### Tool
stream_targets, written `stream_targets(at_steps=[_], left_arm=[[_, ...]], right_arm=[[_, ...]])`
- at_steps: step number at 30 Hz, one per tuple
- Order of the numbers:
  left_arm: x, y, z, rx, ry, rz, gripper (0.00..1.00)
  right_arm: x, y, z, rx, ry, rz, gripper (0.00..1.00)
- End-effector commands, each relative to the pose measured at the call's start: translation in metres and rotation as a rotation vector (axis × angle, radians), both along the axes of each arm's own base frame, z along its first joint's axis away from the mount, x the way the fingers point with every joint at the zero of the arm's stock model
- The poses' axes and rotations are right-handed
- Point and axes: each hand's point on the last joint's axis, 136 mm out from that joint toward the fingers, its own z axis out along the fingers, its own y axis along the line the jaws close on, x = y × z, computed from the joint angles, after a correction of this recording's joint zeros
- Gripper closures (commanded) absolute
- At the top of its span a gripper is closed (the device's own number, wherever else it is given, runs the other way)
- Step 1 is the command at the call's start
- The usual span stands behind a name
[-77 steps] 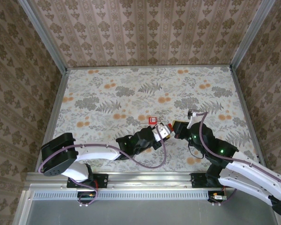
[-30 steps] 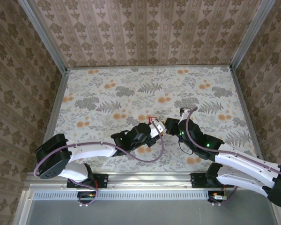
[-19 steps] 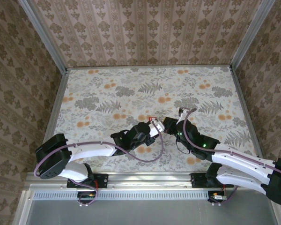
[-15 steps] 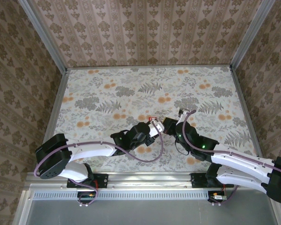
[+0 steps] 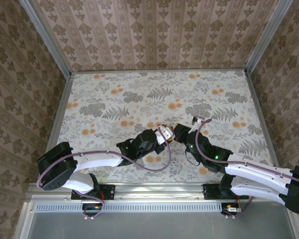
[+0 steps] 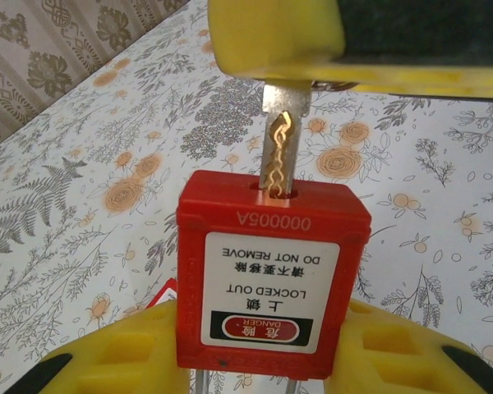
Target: Unlock with the key
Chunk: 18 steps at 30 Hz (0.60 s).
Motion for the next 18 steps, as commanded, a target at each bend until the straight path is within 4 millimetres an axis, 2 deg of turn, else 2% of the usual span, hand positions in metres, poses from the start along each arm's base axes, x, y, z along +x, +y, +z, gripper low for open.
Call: stream_targets(at_steps=[1,12,18], left_arm=[[-0.020,-0.019,0.173,-0.573,-0.223,-0.121,0.78],[-0.022,-0.021,0.142,-0.533,-0.253,-0.138,0.79],[-0.019,-0.018,0.134,-0.525,-0.296,-0.130,0.79]], right_arm=[[-0.045,0.044,-0.059,-0.072,0.212,0.295,1.00],[-0.050,0.055,-0.052,-0.101,0.155,0.365,1.00],[-0.051,0.048,-0.057,-0.099,0.144,0.337,1.00]])
